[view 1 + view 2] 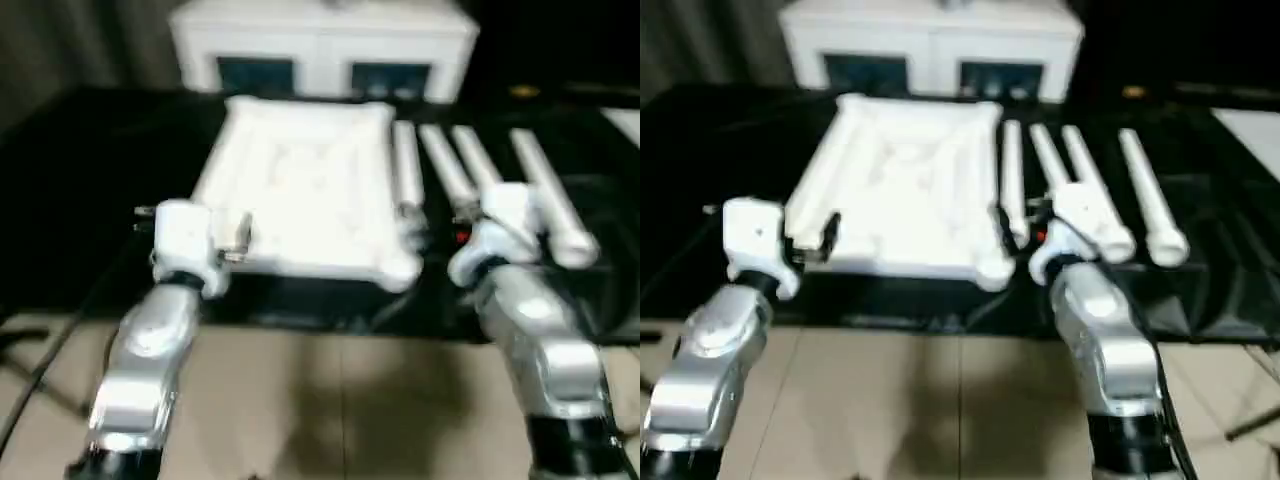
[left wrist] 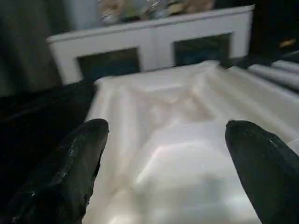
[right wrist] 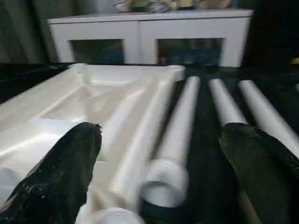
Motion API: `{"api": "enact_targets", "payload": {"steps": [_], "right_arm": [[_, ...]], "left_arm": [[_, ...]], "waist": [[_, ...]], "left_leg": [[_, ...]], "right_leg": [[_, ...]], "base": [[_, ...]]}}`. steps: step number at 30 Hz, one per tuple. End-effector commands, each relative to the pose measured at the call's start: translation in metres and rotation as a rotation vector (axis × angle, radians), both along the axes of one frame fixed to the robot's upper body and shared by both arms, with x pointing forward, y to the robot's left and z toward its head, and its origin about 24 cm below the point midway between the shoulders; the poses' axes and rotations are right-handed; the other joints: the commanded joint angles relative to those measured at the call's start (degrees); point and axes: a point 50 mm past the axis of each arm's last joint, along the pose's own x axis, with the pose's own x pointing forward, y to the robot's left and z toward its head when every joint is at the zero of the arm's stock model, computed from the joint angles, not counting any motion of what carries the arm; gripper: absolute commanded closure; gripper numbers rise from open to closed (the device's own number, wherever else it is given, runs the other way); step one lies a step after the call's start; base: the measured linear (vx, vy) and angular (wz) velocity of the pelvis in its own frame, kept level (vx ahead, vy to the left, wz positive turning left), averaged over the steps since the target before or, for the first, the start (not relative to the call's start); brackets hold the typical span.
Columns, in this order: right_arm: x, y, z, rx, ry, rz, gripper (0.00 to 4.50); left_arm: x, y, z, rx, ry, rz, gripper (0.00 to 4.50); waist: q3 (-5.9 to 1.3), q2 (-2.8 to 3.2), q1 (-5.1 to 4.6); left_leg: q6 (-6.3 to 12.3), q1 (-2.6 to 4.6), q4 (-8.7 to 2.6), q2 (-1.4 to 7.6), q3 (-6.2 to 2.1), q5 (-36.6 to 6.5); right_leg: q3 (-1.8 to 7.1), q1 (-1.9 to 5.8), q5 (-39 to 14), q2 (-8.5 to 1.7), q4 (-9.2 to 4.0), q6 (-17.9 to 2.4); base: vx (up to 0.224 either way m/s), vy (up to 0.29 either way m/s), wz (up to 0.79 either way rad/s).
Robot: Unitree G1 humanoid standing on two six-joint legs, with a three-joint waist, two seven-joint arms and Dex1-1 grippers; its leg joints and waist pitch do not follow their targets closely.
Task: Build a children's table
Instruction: Move to table
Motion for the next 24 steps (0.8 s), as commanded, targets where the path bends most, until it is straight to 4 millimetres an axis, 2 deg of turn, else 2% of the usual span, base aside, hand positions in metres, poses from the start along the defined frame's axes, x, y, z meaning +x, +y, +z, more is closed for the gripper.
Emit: {"api": "enact_targets", "payload": {"steps": [1,2,3,4,5,6,7,8,9,10,11,12,13,14,15,16,17,18,19,20,21,22,23,24], "right_arm": [[0.0,-0.004,0.002,0.0,0.003,0.0,0.02],[0.0,-0.003,0.0,0.001,0.003,0.006,0.02],[0.0,-0.002,0.0,0.003,0.003,0.013,0.02],[0.0,-0.001,-0.001,0.004,0.004,0.015,0.02],[0.0,-0.001,-0.002,0.004,0.006,0.016,0.02],[0.0,-0.001,-0.002,0.004,0.006,0.016,0.02],[0.001,0.002,-0.003,0.013,0.011,0.025,0.02],[0.002,0.003,-0.003,0.012,0.012,0.029,0.02],[0.002,0.004,-0.004,0.02,0.014,0.038,0.02],[0.003,0.005,-0.004,0.023,0.015,0.043,0.02],[0.003,0.007,-0.004,0.021,0.016,0.049,0.02],[0.002,0.009,-0.005,0.02,0.02,0.065,0.02],[0.002,0.01,-0.005,0.02,0.021,0.068,0.02],[0.002,0.01,-0.005,0.021,0.023,0.074,0.02],[0.002,0.013,-0.006,0.026,0.028,0.081,0.02],[0.002,0.014,-0.006,0.031,0.03,0.079,0.02],[0.002,0.014,-0.007,0.035,0.032,0.078,0.02],[0.0,0.017,-0.008,0.041,0.036,0.088,0.02],[0.0,0.017,-0.008,0.041,0.036,0.088,0.02],[0.0,0.018,-0.01,0.043,0.039,0.092,0.02],[-0.001,0.02,-0.011,0.043,0.041,0.094,0.02],[-0.002,0.021,-0.011,0.044,0.043,0.095,0.02],[-0.002,0.021,-0.012,0.044,0.044,0.095,0.02],[-0.002,0.021,-0.011,0.045,0.045,0.096,0.02]], "left_arm": [[0.001,-0.008,0.003,-0.005,-0.006,-0.026,0.0],[0.0,-0.007,0.002,-0.009,-0.002,-0.025,0.0],[0.0,-0.007,0.002,-0.01,-0.001,-0.026,0.0],[-0.002,-0.007,0.001,-0.005,0.005,-0.034,0.0],[-0.002,-0.007,0.0,-0.001,0.009,-0.04,0.0],[-0.002,-0.007,0.0,-0.001,0.009,-0.04,0.0],[-0.004,-0.005,0.0,0.005,0.012,-0.044,0.0],[-0.004,-0.004,0.0,0.006,0.012,-0.042,0.0],[-0.005,-0.002,0.0,0.009,0.016,-0.036,0.0],[-0.005,0.0,-0.001,0.011,0.018,-0.03,0.0],[-0.006,0.001,-0.001,0.009,0.019,-0.024,0.0],[-0.006,0.001,-0.001,0.012,0.02,-0.025,0.0],[-0.007,0.001,-0.001,0.014,0.02,-0.027,0.0],[-0.007,0.001,-0.001,0.016,0.02,-0.029,0.0],[-0.007,0.0,0.0,0.013,0.019,-0.032,0.0],[-0.007,0.0,0.0,0.014,0.019,-0.032,0.0],[-0.007,-0.001,0.0,0.011,0.019,-0.035,0.0],[-0.009,-0.002,-0.001,0.009,0.025,-0.042,0.0],[-0.009,-0.002,-0.001,0.009,0.025,-0.042,0.0],[-0.01,-0.002,-0.002,0.006,0.029,-0.046,0.0],[-0.011,-0.002,-0.004,0.003,0.033,-0.045,0.0],[-0.013,-0.002,-0.005,0.004,0.038,-0.045,0.0],[-0.014,-0.002,-0.005,0.007,0.041,-0.046,0.0],[-0.014,-0.002,-0.006,0.006,0.043,-0.046,0.0]], "waist": [[-1.72,-1.05,0.6],[-1.72,-2.68,2.24],[-2.6,-2.34,3.1],[-1.84,-2.48,2.98],[-1.31,-1.89,2.98],[-1.49,-1.43,2.98],[-1.03,-0.12,2.91],[-1.3,0.95,2.79],[-0.35,2.08,0.73],[-1.23,3.58,0.27],[-2.3,4.17,-0.77],[-2.64,3.74,-1.46],[-2.52,3.49,-1.48],[-2.32,3.15,-1.43],[-1.66,1.05,-1.28],[-1.79,-0.4,-0.62],[-1.82,-2.22,1.96],[-2.96,-2.06,3.38],[-2.9,-1.94,3.63],[-2.79,-1.83,3.78],[-2.82,0.3,3.81],[-2.94,1.65,3.54],[-2.69,4.17,1.66],[-4.24,3.45,-0.56]], "left_leg": [[18.19,1.31,-6.62,4.94,-0.79,-10.0],[11.19,-1.17,2.2,0.13,1.93,-12.5],[6.54,-3.82,5.46,1.13,0.14,-5.3],[5.09,-4.59,5.83,1.22,-0.26,-3.5],[3.27,-4.78,4.93,2.15,-0.8,-1.5],[2.89,-4.48,4.06,2.41,-0.74,-0.5],[3.12,-2.23,-1.3,3.85,0.09,-0.6],[2.81,-1.08,-3.21,4.46,0.54,-1.2],[2.2,0.98,-7.31,7.33,-1.8,-14.1],[1.21,3.19,-8.1,8.33,-3.15,-22.6],[1.71,6.84,-9.77,10.6,-6.26,-30.4],[7.11,7.8,-9.81,11.19,-7.82,-26.7],[10.95,8.01,-9.59,11.16,-8.0,-24.0],[14.0,7.95,-9.38,10.8,-7.67,-21.8],[16.85,5.92,-8.65,7.71,-4.59,-17.7],[15.13,2.59,-6.96,5.15,-2.04,-16.9],[11.25,-1.78,0.26,0.91,1.44,-10.5],[8.02,-5.16,4.23,2.32,0.21,-3.1],[7.08,-6.15,4.32,2.49,-0.16,-0.8],[6.64,-6.81,4.01,2.5,-0.15,1.3],[6.75,-5.1,-1.51,4.12,0.15,8.2],[6.8,-3.67,-3.82,4.65,0.53,10.5],[9.14,2.39,-6.66,7.47,-3.4,3.7],[16.91,8.15,-7.39,12.32,-8.49,-3.7]], "right_leg": [[2.83,1.98,9.3,-2.6,-7.95,-2.2],[8.69,6.73,-17.5,-8.4,-14.29,-3.6],[10.0,9.71,-29.2,-10.07,-14.21,-6.3],[9.37,9.36,-31.0,-9.5,-14.14,-7.1],[8.2,9.24,-29.9,-9.09,-14.39,-11.5],[7.42,9.26,-28.6,-8.23,-14.58,-14.0],[3.65,8.44,-27.6,-4.99,-14.95,-17.0],[2.02,8.51,-25.9,-3.97,-14.9,-16.8],[-0.66,6.29,-20.8,-0.22,-11.86,-13.8],[-1.33,5.38,-17.4,0.47,-10.04,-13.2],[-1.38,2.98,-6.6,0.64,-5.54,-11.9],[-1.69,1.55,0.0,0.36,-3.19,-7.7],[-1.6,0.87,1.4,-0.14,-2.74,-5.7],[-1.43,0.44,2.3,-0.55,-2.61,-4.3],[-0.31,1.69,5.8,-2.25,-6.47,-4.7],[1.62,4.72,5.2,-4.08,-10.14,-6.5],[7.12,10.72,-8.9,-8.64,-14.5,-11.1],[9.22,13.8,-13.7,-11.07,-14.65,-15.3],[8.5,13.95,-11.0,-10.21,-14.14,-16.5],[7.41,13.88,-7.3,-8.9,-13.83,-17.7],[2.56,12.36,-3.4,-4.72,-13.35,-19.4],[0.2,11.78,-3.7,-2.81,-12.91,-17.7],[-3.18,6.7,-3.8,2.14,-8.0,-11.7],[-2.37,1.22,-5.6,1.28,-1.91,-7.3]], "base": [[0.024,-0.111,0.03],[0.024,-0.111,0.03],[0.061,-0.108,0.0],[0.08,-0.051,-0.06],[0.08,-0.051,-0.06],[0.073,-0.014,0.01],[0.085,0.036,0.07],[0.085,0.036,0.07],[0.073,0.09,-0.02],[0.09,0.094,0.0],[0.09,0.094,0.0],[0.137,0.06,0.03],[0.138,0.03,-0.05],[0.138,0.03,-0.05],[0.133,-0.012,-0.04],[0.102,-0.024,0.07],[0.102,-0.024,0.07],[0.117,-0.015,0.08],[0.158,-0.008,0.01],[0.158,-0.008,0.01],[0.147,0.011,0.04],[0.177,0.038,0.03],[0.177,0.038,0.03],[0.208,0.046,0.01]]}}
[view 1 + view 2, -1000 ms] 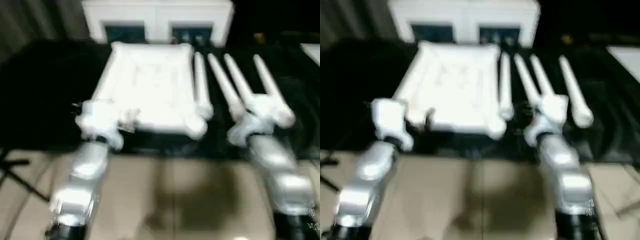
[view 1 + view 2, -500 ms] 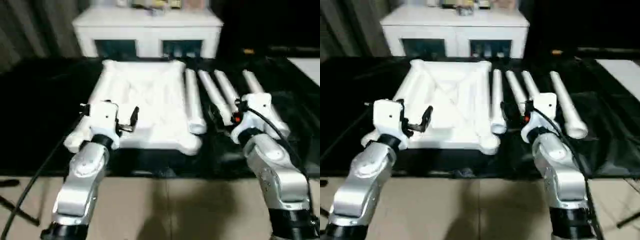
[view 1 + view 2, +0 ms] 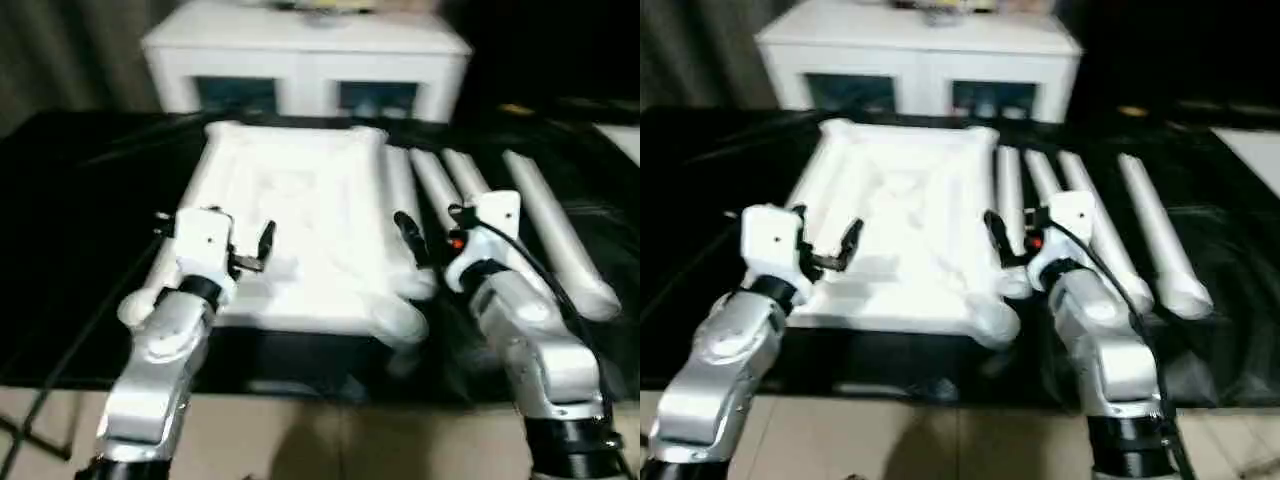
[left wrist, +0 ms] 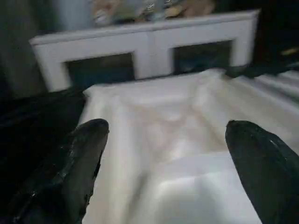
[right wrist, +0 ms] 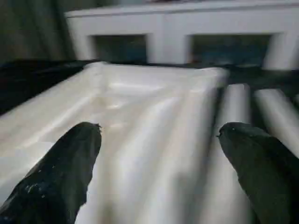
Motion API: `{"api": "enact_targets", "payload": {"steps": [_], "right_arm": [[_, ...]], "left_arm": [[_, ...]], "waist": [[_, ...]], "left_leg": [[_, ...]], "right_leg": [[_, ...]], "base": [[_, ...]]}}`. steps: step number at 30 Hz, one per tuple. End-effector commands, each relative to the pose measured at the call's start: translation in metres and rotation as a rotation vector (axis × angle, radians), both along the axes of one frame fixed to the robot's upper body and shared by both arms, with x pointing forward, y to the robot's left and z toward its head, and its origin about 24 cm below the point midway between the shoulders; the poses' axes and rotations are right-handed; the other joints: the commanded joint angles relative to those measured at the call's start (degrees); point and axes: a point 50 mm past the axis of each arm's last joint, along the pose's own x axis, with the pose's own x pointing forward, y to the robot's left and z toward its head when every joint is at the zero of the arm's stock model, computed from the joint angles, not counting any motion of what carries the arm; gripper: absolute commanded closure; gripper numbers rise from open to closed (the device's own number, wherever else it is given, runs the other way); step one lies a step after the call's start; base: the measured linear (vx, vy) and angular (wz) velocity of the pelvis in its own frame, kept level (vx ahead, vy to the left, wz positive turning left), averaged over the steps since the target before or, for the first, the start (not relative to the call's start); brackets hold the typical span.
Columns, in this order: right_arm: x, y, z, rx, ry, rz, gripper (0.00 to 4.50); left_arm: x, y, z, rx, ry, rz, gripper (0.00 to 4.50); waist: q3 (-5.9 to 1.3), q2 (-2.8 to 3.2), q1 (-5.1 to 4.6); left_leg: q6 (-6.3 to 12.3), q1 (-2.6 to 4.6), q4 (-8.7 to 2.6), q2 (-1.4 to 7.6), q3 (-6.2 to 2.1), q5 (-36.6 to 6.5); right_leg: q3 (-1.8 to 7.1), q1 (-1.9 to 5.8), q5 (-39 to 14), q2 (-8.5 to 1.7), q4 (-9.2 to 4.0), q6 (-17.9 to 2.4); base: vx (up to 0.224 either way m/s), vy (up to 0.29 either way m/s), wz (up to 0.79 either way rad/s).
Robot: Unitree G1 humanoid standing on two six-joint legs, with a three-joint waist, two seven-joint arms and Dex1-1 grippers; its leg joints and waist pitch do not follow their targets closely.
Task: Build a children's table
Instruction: Move to table, then rotate table base
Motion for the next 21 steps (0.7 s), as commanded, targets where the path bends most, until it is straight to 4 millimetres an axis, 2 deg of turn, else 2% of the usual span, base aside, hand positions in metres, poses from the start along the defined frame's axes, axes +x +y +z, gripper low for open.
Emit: {"api": "enact_targets", "payload": {"steps": [1,2,3,4,5,6,7,8,9,10,11,12,13,14,15,16,17,18,19,21], "right_arm": [[0.0,-0.009,0.002,-0.014,-0.001,-0.025,0.02],[0.0,-0.009,0.002,-0.014,-0.001,-0.024,0.02],[0.0,-0.01,0.003,-0.015,-0.002,-0.023,0.02],[0.0,-0.011,0.004,-0.019,-0.008,-0.019,0.02],[0.0,-0.013,0.006,-0.029,-0.016,-0.011,0.02],[0.0,-0.013,0.006,-0.032,-0.017,-0.009,0.02],[0.0,-0.014,0.008,-0.039,-0.026,0.004,0.02],[0.0,-0.015,0.011,-0.047,-0.037,0.027,0.02],[-0.001,-0.017,0.015,-0.065,-0.057,0.08,0.02],[-0.001,-0.017,0.017,-0.071,-0.062,0.096,0.02],[-0.006,-0.017,0.019,-0.101,-0.069,0.186,0.02],[-0.011,-0.018,0.02,-0.127,-0.069,0.261,0.02],[-0.016,-0.021,0.02,-0.162,-0.064,0.337,0.02],[-0.016,-0.021,0.02,-0.162,-0.064,0.337,0.02],[-0.022,-0.024,0.02,-0.187,-0.05,0.41,0.02],[-0.024,-0.025,0.02,-0.196,-0.047,0.434,0.02],[-0.029,-0.031,0.019,-0.221,-0.024,0.494,0.02],[-0.03,-0.032,0.019,-0.224,-0.018,0.508,0.02],[-0.034,-0.037,0.02,-0.242,0.007,0.559,0.02],[-0.039,-0.042,0.02,-0.272,0.034,0.623,0.02]], "left_arm": [[0.0,-0.005,0.001,-0.003,0.002,-0.02,0.0],[0.0,-0.005,0.001,-0.005,0.003,-0.023,0.0],[0.0,-0.005,0.001,-0.008,0.003,-0.026,0.0],[0.0,-0.006,0.002,-0.006,0.001,-0.028,0.0],[0.001,-0.007,0.002,-0.016,-0.005,-0.037,0.0],[0.001,-0.008,0.003,-0.021,-0.007,-0.04,0.0],[0.0,-0.01,0.004,-0.038,-0.013,-0.069,0.0],[0.0,-0.013,0.006,-0.056,-0.019,-0.12,0.0],[-0.004,-0.02,0.009,-0.083,-0.025,-0.244,0.0],[-0.005,-0.022,0.01,-0.09,-0.027,-0.283,0.0],[-0.008,-0.026,0.012,-0.072,-0.028,-0.391,0.0],[-0.013,-0.03,0.012,-0.068,-0.017,-0.501,0.0],[-0.017,-0.034,0.011,-0.035,0.012,-0.628,0.0],[-0.017,-0.034,0.011,-0.035,0.012,-0.628,0.0],[-0.019,-0.036,0.008,0.012,0.05,-0.704,0.0],[-0.02,-0.037,0.008,0.022,0.063,-0.728,0.0],[-0.021,-0.04,0.004,0.053,0.109,-0.813,0.0],[-0.022,-0.041,0.003,0.058,0.122,-0.833,0.0],[-0.025,-0.045,0.0,0.072,0.172,-0.92,0.0],[-0.027,-0.047,-0.002,0.092,0.222,-1.012,0.0]], "waist": [[-4.02,1.84,-2.24],[-4.06,1.58,-2.12],[-3.23,0.46,-1.84],[-2.64,-0.35,-1.48],[-2.42,-1.32,-1.49],[-2.12,-4.12,-1.05],[-1.68,-5.09,0.28],[-2.04,-5.29,2.1],[-2.57,-4.79,2.85],[-2.61,-4.56,2.86],[-2.27,-3.34,2.66],[-2.88,-1.53,2.3],[-3.16,-0.51,1.7],[-3.62,-0.54,1.73],[-3.61,-0.63,1.58],[-3.7,-0.63,1.77],[-3.01,-0.96,2.15],[-2.65,-0.96,2.43],[-2.28,-1.28,2.17],[-1.57,-1.37,1.84]], "left_leg": [[19.22,9.79,-6.22,9.44,-8.35,-5.7],[21.22,9.99,-5.66,9.38,-7.97,-3.4],[23.54,8.21,-6.56,8.48,-5.47,1.0],[23.55,7.11,-7.52,7.52,-3.53,0.3],[22.13,6.56,-7.6,6.65,-2.21,-2.4],[16.44,3.9,-5.72,1.78,1.12,-12.4],[13.11,2.08,-3.55,-1.0,2.75,-16.3],[8.77,0.52,3.22,-1.7,1.49,-9.7],[5.61,-2.18,3.43,-1.16,0.0,-1.7],[4.39,-2.82,2.75,-0.58,-0.41,1.7],[1.83,-1.89,-0.54,0.69,-0.58,9.0],[1.56,-0.48,-3.98,1.91,0.06,17.5],[3.43,0.19,-3.36,3.84,-0.54,20.2],[3.71,1.51,-2.6,4.65,-0.77,22.4],[3.37,1.61,-2.72,4.49,-0.39,20.6],[3.13,1.35,-2.73,4.22,-0.17,19.3],[2.48,0.96,-3.3,4.16,0.57,12.9],[1.42,0.97,-4.12,4.35,0.95,4.4],[0.68,0.87,-4.7,4.5,1.15,0.6],[-1.37,1.76,-5.9,4.58,1.91,-11.0]], "right_leg": [[0.1,-6.74,-5.5,-1.12,3.29,-0.4],[0.44,-8.2,-3.2,-1.58,3.9,1.8],[0.55,-9.47,2.3,-2.08,4.9,5.7],[0.78,-9.55,5.6,-2.42,3.93,5.4],[1.5,-9.08,8.2,-2.96,1.78,3.6],[4.49,-5.59,9.3,-5.41,-5.01,-0.1],[7.04,-3.21,-5.0,-7.1,-8.06,0.0],[12.03,0.46,-21.0,-12.74,-10.89,-6.0],[11.41,2.45,-14.8,-11.76,-8.86,-9.1],[11.0,2.47,-5.6,-11.32,-7.85,-11.3],[8.12,0.18,11.8,-8.28,-5.82,-14.0],[4.79,-1.14,21.7,-4.58,-3.55,-11.9],[4.3,-2.96,27.1,-2.88,-2.13,-9.5],[4.29,-3.92,28.5,-3.02,-2.0,-9.1],[4.53,-3.92,27.8,-3.72,-2.32,-10.2],[4.65,-3.62,27.8,-3.87,-2.4,-10.5],[4.93,-3.73,25.0,-4.24,-3.22,-11.1],[5.11,-3.32,19.3,-4.71,-3.89,-11.9],[5.15,-3.25,16.2,-4.77,-4.23,-12.3],[5.16,-3.57,3.6,-4.92,-5.49,-12.2]], "base": [[0.179,0.034,0.08],[0.179,0.034,0.08],[0.134,0.03,0.08],[0.116,-0.004,0.01],[0.116,-0.004,0.01],[0.101,-0.078,0.0],[0.093,-0.098,0.08],[0.093,-0.098,0.08],[0.109,-0.068,0.06],[0.098,-0.03,0.01],[0.098,-0.03,0.01],[0.092,0.017,0.0],[0.114,0.048,0.0],[0.114,0.048,0.0],[0.089,0.06,0.05],[0.018,0.059,0.07],[0.018,0.059,0.07],[0.0,0.0,0.0],[0.0,0.0,0.0],[-0.027,0.017,0.02]]}}
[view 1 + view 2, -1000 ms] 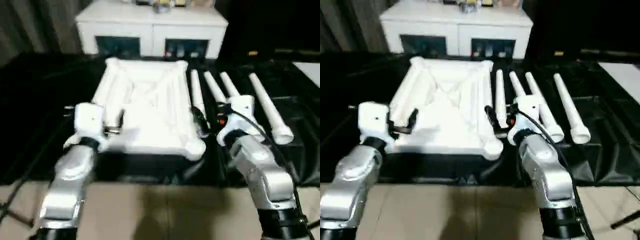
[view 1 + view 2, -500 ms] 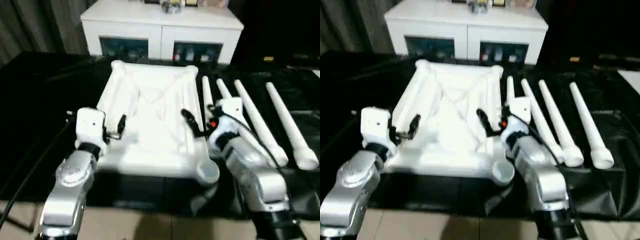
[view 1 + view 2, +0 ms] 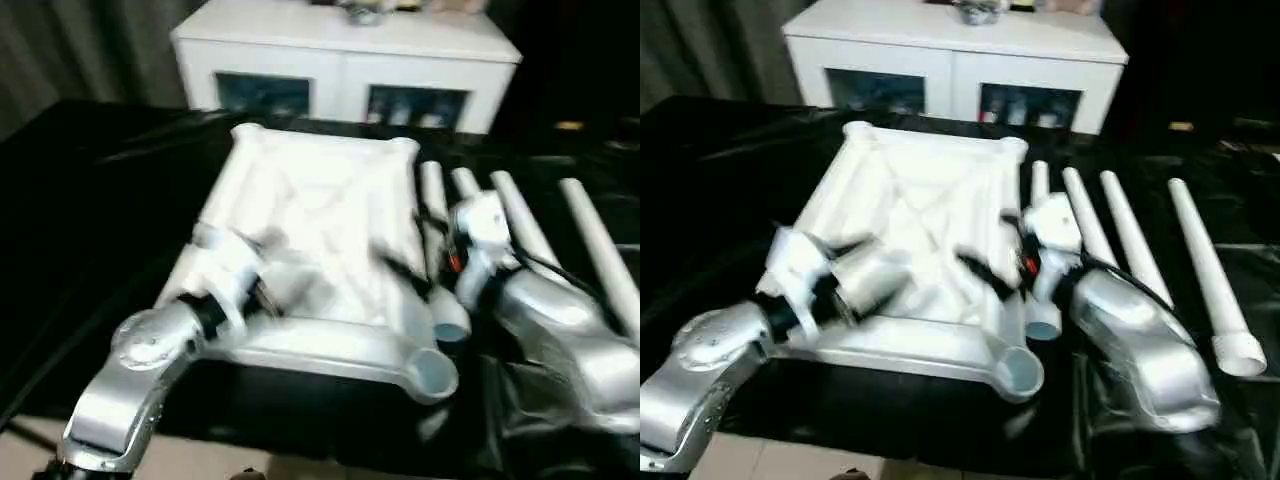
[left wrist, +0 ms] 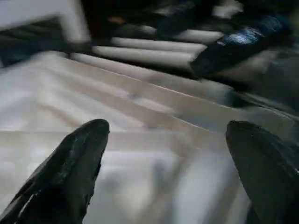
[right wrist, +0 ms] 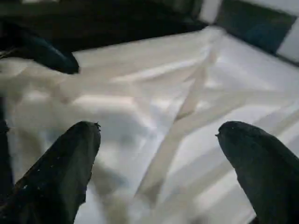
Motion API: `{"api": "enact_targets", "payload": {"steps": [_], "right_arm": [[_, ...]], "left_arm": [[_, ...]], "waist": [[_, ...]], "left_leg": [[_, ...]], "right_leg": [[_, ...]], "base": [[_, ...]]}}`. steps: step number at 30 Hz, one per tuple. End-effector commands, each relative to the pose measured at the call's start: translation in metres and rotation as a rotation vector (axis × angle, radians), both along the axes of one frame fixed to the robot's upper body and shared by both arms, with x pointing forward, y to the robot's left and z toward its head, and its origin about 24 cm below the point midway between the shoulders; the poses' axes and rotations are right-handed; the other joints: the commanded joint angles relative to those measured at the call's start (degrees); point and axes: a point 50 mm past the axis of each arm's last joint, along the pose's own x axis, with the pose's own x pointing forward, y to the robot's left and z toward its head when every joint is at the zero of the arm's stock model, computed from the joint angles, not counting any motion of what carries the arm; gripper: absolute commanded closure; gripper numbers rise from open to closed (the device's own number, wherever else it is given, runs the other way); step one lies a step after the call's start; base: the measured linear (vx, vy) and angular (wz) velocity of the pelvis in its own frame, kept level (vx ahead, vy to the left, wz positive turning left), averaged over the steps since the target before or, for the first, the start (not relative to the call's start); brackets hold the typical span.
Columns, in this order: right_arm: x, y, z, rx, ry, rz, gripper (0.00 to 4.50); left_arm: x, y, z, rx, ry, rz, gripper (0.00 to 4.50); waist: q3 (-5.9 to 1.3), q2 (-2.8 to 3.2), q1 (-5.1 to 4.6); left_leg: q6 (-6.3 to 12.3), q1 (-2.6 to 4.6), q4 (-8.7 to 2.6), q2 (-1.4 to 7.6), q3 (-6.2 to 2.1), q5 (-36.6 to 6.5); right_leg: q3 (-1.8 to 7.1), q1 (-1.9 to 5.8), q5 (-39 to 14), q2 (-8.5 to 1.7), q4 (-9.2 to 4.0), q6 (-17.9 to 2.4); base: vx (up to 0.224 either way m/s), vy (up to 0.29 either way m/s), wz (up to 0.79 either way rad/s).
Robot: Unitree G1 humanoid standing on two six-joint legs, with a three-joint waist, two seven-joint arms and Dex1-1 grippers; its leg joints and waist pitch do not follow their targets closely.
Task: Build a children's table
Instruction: Rotate table base
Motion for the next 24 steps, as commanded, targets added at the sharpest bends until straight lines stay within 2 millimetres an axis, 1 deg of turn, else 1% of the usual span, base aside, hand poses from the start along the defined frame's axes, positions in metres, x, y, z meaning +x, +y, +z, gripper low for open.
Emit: {"api": "enact_targets", "payload": {"steps": [1,2,3,4,5,6,7,8,9,11,12,13,14,15,16,17,18,19,20,21,22,23,24], "right_arm": [[-0.003,0.0,0.006,0.001,0.0,0.053,0.02],[-0.007,-0.004,0.006,-0.033,0.029,0.105,0.02],[-0.007,-0.004,0.006,-0.035,0.029,0.107,0.02],[-0.01,-0.008,0.006,-0.07,0.049,0.145,0.01],[-0.012,-0.01,0.007,-0.095,0.062,0.173,0.01],[-0.014,-0.012,0.007,-0.117,0.07,0.194,0.0],[-0.016,-0.015,0.007,-0.14,0.082,0.215,0.0],[-0.017,-0.015,0.007,-0.144,0.084,0.218,0.0],[-0.021,-0.019,0.008,-0.186,0.111,0.257,0.0],[-0.026,-0.023,0.009,-0.219,0.132,0.293,0.0],[-0.026,-0.024,0.009,-0.235,0.131,0.297,0.0],[-0.027,-0.026,0.01,-0.258,0.127,0.304,0.0],[-0.027,-0.026,0.01,-0.267,0.124,0.306,0.0],[-0.027,-0.026,0.01,-0.281,0.118,0.315,0.0],[-0.028,-0.025,0.011,-0.279,0.117,0.318,0.0],[-0.028,-0.025,0.011,-0.279,0.117,0.318,0.0],[-0.029,-0.023,0.012,-0.272,0.117,0.323,0.0],[-0.03,-0.023,0.012,-0.27,0.119,0.324,0.0],[-0.031,-0.023,0.013,-0.267,0.122,0.328,0.0],[-0.031,-0.022,0.013,-0.266,0.125,0.33,0.0],[-0.033,-0.022,0.012,-0.267,0.132,0.337,0.0],[-0.035,-0.022,0.011,-0.268,0.139,0.343,0.0],[-0.038,-0.021,0.01,-0.273,0.151,0.354,0.0]], "left_arm": [[-0.002,-0.004,-0.001,0.009,0.031,-0.071,0.0],[-0.002,-0.005,-0.002,0.034,0.055,-0.141,0.0],[-0.002,-0.006,-0.002,0.035,0.056,-0.144,0.0],[-0.003,-0.006,-0.002,0.055,0.07,-0.197,0.18],[-0.003,-0.006,-0.003,0.079,0.075,-0.231,0.18],[-0.004,-0.006,-0.005,0.095,0.088,-0.255,0.37],[-0.005,-0.007,-0.006,0.105,0.098,-0.271,0.37],[-0.005,-0.007,-0.007,0.107,0.1,-0.274,0.4],[-0.006,-0.007,-0.01,0.124,0.131,-0.304,0.5],[-0.007,-0.006,-0.012,0.136,0.158,-0.322,0.76],[-0.007,-0.006,-0.013,0.152,0.159,-0.322,0.82],[-0.006,-0.005,-0.017,0.195,0.149,-0.319,0.9],[-0.005,-0.004,-0.02,0.219,0.142,-0.316,0.9],[-0.002,-0.002,-0.026,0.268,0.134,-0.31,1.19],[0.0,0.0,-0.028,0.288,0.127,-0.304,1.19],[0.0,0.0,-0.028,0.288,0.127,-0.304,1.32],[0.002,0.001,-0.032,0.318,0.127,-0.302,1.32],[0.003,0.001,-0.032,0.323,0.127,-0.303,1.48],[0.004,0.002,-0.033,0.335,0.126,-0.304,1.48],[0.004,0.002,-0.034,0.342,0.127,-0.306,1.68],[0.005,0.002,-0.034,0.351,0.13,-0.313,1.73],[0.005,0.002,-0.035,0.354,0.134,-0.319,1.73],[0.004,0.002,-0.035,0.357,0.14,-0.328,1.84]], "waist": [[-1.72,-0.2,-0.42],[-1.36,-0.28,-0.82],[-1.29,-0.4,-0.99],[-1.34,-0.56,-1.16],[-1.42,-0.49,-1.33],[-1.45,-0.53,-1.52],[-1.5,-0.47,-1.59],[-1.56,-0.62,-1.71],[-1.6,-0.28,-1.76],[-1.78,-0.53,-1.75],[-1.84,-0.24,-1.84],[-1.91,-0.08,-1.82],[-1.98,-0.34,-1.84],[-2.09,-0.33,-1.86],[-2.15,0.29,-1.83],[-2.11,0.08,-1.93],[-2.21,0.37,-1.84],[-2.2,0.32,-1.82],[-2.21,0.27,-1.77],[-2.2,0.32,-1.73],[-2.11,0.37,-1.72],[-2.07,0.71,-1.74],[-1.98,0.88,-1.7]], "left_leg": [[-0.22,1.71,-5.96,4.3,-1.13,-13.7],[-1.16,1.85,-6.26,4.2,-0.89,-17.5],[-1.5,2.01,-6.37,4.21,-0.97,-19.3],[-1.49,1.83,-6.42,4.19,-0.97,-18.8],[-1.24,1.52,-6.53,4.16,-1.03,-17.6],[-0.93,1.6,-6.43,4.27,-0.91,-16.9],[-0.71,1.67,-6.34,4.26,-0.83,-16.5],[-0.21,1.53,-6.23,4.28,-0.76,-15.5],[-0.02,1.45,-6.23,4.31,-0.75,-14.8],[1.11,1.45,-5.96,4.43,-0.52,-13.1],[1.57,1.23,-5.93,4.41,-0.5,-11.9],[1.79,1.15,-5.86,4.42,-0.54,-11.4],[2.32,1.27,-5.73,4.4,-0.41,-10.8],[2.94,1.16,-5.63,4.37,-0.38,-9.7],[3.13,1.35,-5.55,4.4,-0.33,-9.4],[3.24,1.3,-5.61,4.45,-0.32,-9.4],[3.29,1.31,-5.59,4.49,-0.33,-9.0],[3.36,1.39,-5.63,4.53,-0.32,-9.1],[3.45,1.41,-5.64,4.61,-0.32,-9.1],[3.47,1.44,-5.64,4.67,-0.29,-9.0],[3.45,1.42,-5.72,4.68,-0.32,-9.3],[3.12,1.55,-5.77,4.73,-0.31,-10.2],[2.83,1.63,-5.87,4.78,-0.34,-11.0]], "right_leg": [[2.36,1.75,-5.7,-4.68,-4.67,-13.2],[2.51,1.67,-13.2,-5.06,-5.31,-12.3],[2.64,1.67,-18.2,-5.36,-5.83,-10.9],[2.68,1.78,-18.6,-5.42,-5.88,-10.3],[2.63,1.96,-18.9,-5.54,-5.93,-9.5],[2.68,1.71,-18.0,-5.53,-5.97,-9.5],[2.74,1.62,-17.4,-5.56,-5.98,-9.7],[2.79,1.76,-16.2,-5.59,-5.93,-10.1],[2.83,1.79,-15.3,-5.65,-5.84,-10.4],[2.87,1.88,-11.5,-5.61,-5.64,-11.6],[2.8,2.06,-9.8,-5.67,-5.56,-12.5],[2.77,2.08,-8.9,-5.67,-5.46,-12.8],[2.75,2.01,-7.5,-5.49,-5.43,-13.2],[2.73,2.15,-6.0,-5.49,-5.32,-13.5],[2.7,2.0,-4.9,-5.42,-5.31,-13.9],[2.68,2.06,-4.3,-5.36,-5.31,-14.1],[2.67,2.14,-3.2,-5.46,-5.15,-14.6],[2.62,2.09,-3.2,-5.42,-5.18,-14.7],[2.63,2.17,-2.8,-5.49,-5.13,-15.0],[2.64,2.17,-2.6,-5.58,-5.09,-15.4],[2.61,2.17,-3.0,-5.59,-5.14,-15.5],[2.61,2.12,-3.6,-5.58,-5.26,-15.7],[2.63,2.07,-4.1,-5.55,-5.26,-15.8]], "base": [[-0.053,0.029,0.02],[-0.053,0.029,0.02],[-0.051,0.024,-0.04],[0.0,0.0,0.0],[0.0,0.0,0.0],[0.0,0.0,0.0],[0.0,0.0,0.0],[0.0,0.0,0.0],[0.0,0.0,0.0],[0.0,0.0,0.0],[0.0,0.0,0.0],[0.0,0.0,0.0],[0.0,0.0,0.0],[0.0,0.0,0.0],[0.0,0.0,0.0],[0.0,0.0,0.0],[0.0,0.0,0.0],[0.0,0.0,0.0],[0.0,0.0,0.0],[0.0,0.0,0.0],[0.0,0.0,0.0],[0.0,0.0,0.0],[0.0,0.0,0.0]]}}
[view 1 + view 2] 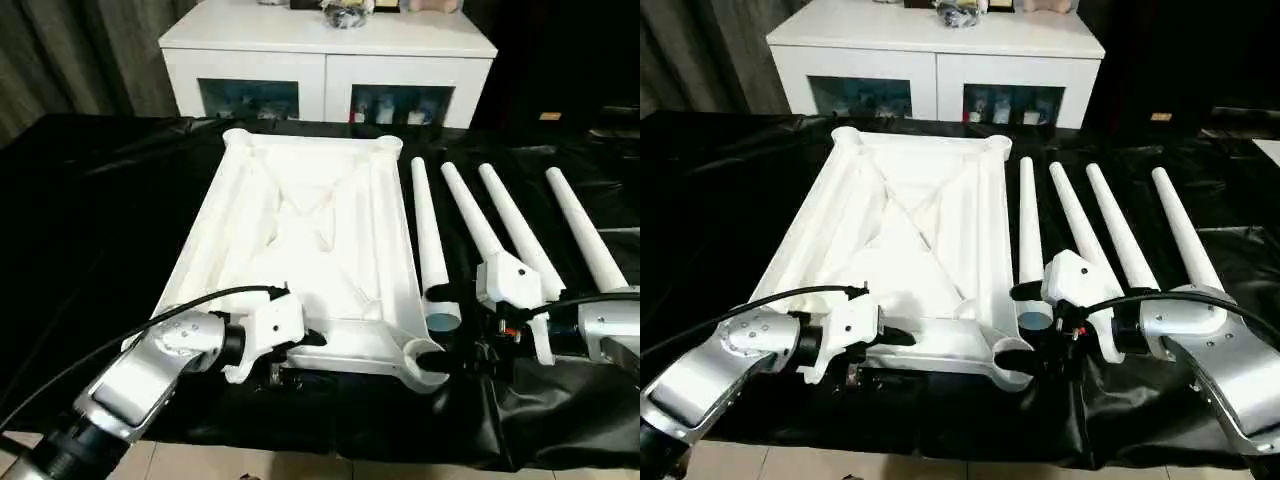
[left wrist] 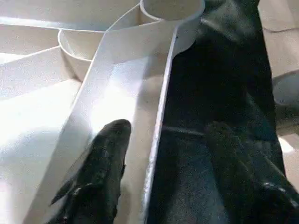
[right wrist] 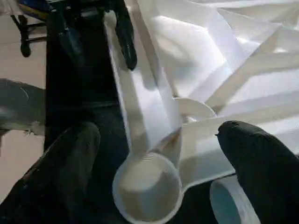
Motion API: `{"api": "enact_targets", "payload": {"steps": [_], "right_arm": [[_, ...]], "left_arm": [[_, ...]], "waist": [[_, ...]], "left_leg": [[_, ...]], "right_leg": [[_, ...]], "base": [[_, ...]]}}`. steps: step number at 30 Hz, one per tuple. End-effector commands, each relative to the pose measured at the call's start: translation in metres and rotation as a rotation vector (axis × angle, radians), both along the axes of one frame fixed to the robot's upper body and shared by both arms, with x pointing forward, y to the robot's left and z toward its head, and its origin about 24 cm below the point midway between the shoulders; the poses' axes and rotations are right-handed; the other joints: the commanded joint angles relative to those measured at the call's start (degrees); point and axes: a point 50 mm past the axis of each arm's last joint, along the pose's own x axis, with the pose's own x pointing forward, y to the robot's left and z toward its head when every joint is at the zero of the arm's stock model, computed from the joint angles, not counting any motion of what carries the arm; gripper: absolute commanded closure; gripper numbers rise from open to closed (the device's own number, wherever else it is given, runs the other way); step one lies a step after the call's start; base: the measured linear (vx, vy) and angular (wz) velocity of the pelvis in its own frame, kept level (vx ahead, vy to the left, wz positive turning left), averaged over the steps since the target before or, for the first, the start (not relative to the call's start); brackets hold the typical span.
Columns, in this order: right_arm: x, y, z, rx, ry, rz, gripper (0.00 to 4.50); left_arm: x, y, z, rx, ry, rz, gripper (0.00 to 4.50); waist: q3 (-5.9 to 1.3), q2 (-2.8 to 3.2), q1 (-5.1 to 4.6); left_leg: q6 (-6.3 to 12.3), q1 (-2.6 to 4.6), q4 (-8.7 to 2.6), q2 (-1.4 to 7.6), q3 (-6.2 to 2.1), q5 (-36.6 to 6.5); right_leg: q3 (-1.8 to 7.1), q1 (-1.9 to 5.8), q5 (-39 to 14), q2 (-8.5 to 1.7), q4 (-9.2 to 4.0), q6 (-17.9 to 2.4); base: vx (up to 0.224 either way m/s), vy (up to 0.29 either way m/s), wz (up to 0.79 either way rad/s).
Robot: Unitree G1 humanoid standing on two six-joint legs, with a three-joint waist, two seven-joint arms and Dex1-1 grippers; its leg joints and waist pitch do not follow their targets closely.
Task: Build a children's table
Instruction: Rotate table base
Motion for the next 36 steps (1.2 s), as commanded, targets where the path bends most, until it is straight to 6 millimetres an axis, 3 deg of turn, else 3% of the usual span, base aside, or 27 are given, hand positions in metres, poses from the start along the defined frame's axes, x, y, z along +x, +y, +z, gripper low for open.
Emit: {"api": "enact_targets", "payload": {"steps": [1,7,12,21,25,29,33,36], "right_arm": [[-0.008,0.002,-0.002,-0.021,0.026,0.029,0.0],[-0.011,0.003,-0.005,-0.024,0.041,0.027,0.0],[-0.015,0.005,-0.008,-0.022,0.049,0.024,0.0],[-0.017,0.009,-0.009,-0.013,0.047,0.023,0.0],[-0.017,0.01,-0.009,-0.009,0.044,0.023,0.0],[-0.016,0.011,-0.009,-0.006,0.038,0.017,0.0],[-0.015,0.012,-0.009,-0.001,0.034,0.016,0.0],[-0.014,0.013,-0.009,0.0,0.029,0.015,0.0]], "left_arm": [[0.003,0.001,0.001,0.034,-0.004,-0.029,1.98],[0.004,-0.001,-0.001,0.049,0.01,-0.053,2.44],[0.005,-0.001,-0.006,0.076,0.013,-0.062,2.83],[0.009,0.004,-0.013,0.154,0.002,-0.054,3.42],[0.012,0.004,-0.015,0.152,0.005,-0.02,3.76],[0.017,0.007,-0.017,0.137,0.018,0.048,4.05],[0.018,0.01,-0.017,0.124,0.03,0.094,4.32],[0.017,0.017,-0.017,0.104,0.047,0.159,4.42]], "waist": [[-2.47,0.21,-0.03],[-2.38,0.19,-0.21],[-2.44,0.7,-0.16],[-2.31,0.85,-0.21],[-2.43,0.97,-0.15],[-2.48,0.88,-0.06],[-2.31,0.86,-0.05],[-2.25,0.57,-0.48]], "left_leg": [[2.07,0.65,-5.3,4.66,-2.0,-12.0],[1.73,0.44,-5.34,4.53,-2.03,-12.5],[1.95,0.48,-5.29,4.56,-2.06,-12.1],[1.78,0.48,-5.42,4.58,-2.09,-12.5],[2.17,0.45,-5.39,4.59,-2.03,-10.9],[2.8,0.37,-5.36,4.64,-2.0,-9.8],[2.41,0.4,-5.52,4.66,-2.03,-11.3],[2.43,-0.01,-5.6,4.49,-2.18,-11.1]], "right_leg": [[2.57,1.73,-5.1,-4.76,-4.94,-15.7],[2.65,1.83,-6.7,-4.88,-5.13,-15.5],[2.7,1.79,-6.7,-4.89,-5.23,-15.3],[2.72,1.73,-8.0,-4.96,-5.38,-15.2],[2.68,1.77,-5.5,-4.92,-5.26,-15.5],[2.64,1.91,-4.0,-5.04,-5.21,-16.0],[2.65,1.78,-7.4,-5.07,-5.43,-15.6],[2.58,2.04,-9.0,-5.18,-5.41,-14.8]], "base": [[0.0,0.0,0.0],[0.0,0.0,0.0],[0.0,0.0,0.0],[0.0,0.0,0.0],[0.0,0.0,0.0],[0.0,0.0,0.0],[0.0,0.0,0.0],[0.0,0.0,0.0]]}}
